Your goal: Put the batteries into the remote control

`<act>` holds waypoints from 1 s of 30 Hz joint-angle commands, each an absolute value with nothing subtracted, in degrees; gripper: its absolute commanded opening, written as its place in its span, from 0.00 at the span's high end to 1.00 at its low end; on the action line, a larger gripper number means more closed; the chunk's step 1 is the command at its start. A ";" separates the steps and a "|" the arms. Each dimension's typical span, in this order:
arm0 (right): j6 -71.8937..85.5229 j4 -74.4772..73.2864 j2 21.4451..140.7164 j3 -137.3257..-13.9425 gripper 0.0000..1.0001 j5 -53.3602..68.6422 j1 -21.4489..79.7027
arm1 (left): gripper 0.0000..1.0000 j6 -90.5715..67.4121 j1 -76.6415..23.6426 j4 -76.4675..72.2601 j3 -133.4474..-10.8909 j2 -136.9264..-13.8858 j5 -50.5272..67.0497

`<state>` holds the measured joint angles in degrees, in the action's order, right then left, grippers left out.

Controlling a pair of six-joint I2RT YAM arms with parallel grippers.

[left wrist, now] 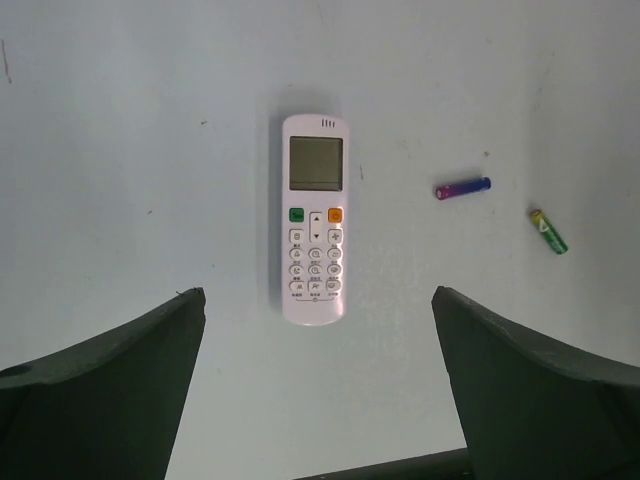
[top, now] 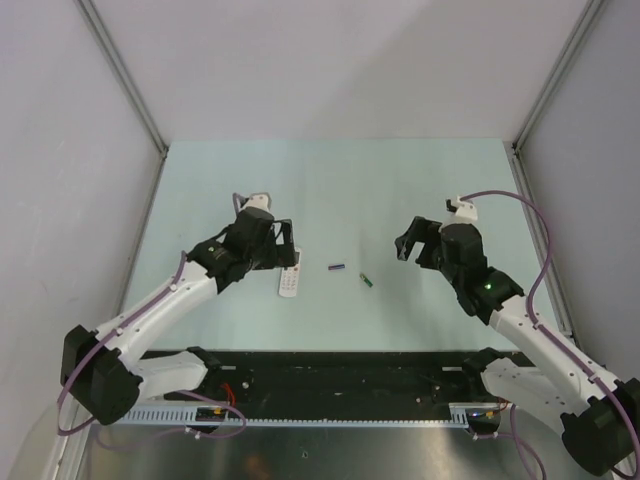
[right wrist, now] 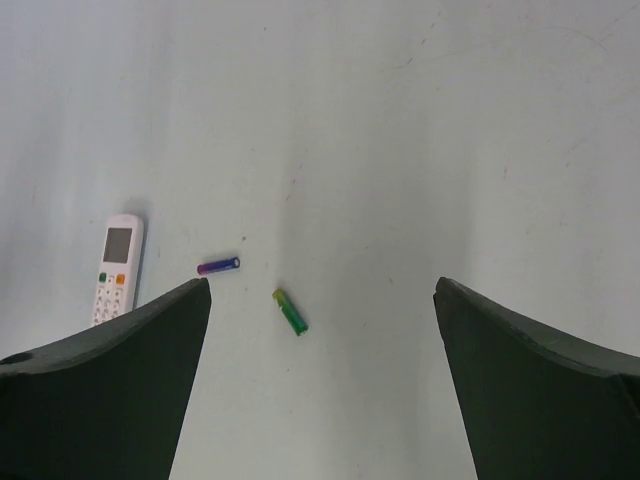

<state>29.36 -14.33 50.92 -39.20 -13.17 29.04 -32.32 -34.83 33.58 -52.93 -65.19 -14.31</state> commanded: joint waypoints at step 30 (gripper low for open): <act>27.69 -14.15 51.94 -41.04 0.01 -5.01 32.52 | 0.12 -22.15 -32.87 30.85 -68.03 -97.91 -11.69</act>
